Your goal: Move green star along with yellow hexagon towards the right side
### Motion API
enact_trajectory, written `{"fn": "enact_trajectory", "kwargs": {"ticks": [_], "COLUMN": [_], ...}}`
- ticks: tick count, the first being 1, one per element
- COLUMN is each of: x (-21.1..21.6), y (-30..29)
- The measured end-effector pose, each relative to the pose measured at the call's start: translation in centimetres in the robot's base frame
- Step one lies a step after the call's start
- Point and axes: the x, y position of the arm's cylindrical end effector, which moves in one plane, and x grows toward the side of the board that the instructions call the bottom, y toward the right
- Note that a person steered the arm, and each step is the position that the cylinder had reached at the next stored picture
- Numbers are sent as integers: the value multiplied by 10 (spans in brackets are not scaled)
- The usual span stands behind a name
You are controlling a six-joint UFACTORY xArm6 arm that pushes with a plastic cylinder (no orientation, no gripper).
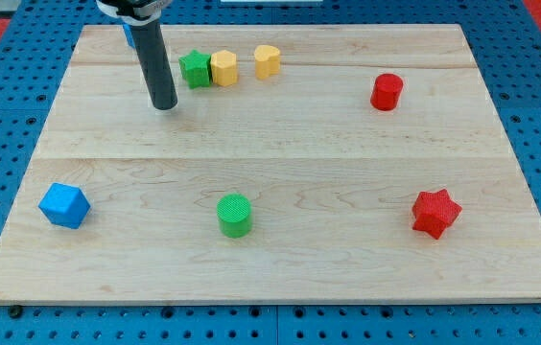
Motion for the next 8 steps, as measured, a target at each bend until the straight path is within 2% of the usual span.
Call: {"fn": "enact_trajectory", "kwargs": {"ticks": [2, 6, 7, 8], "x": [-46, -60, -20, 4], "y": [-9, 52, 35, 103]}}
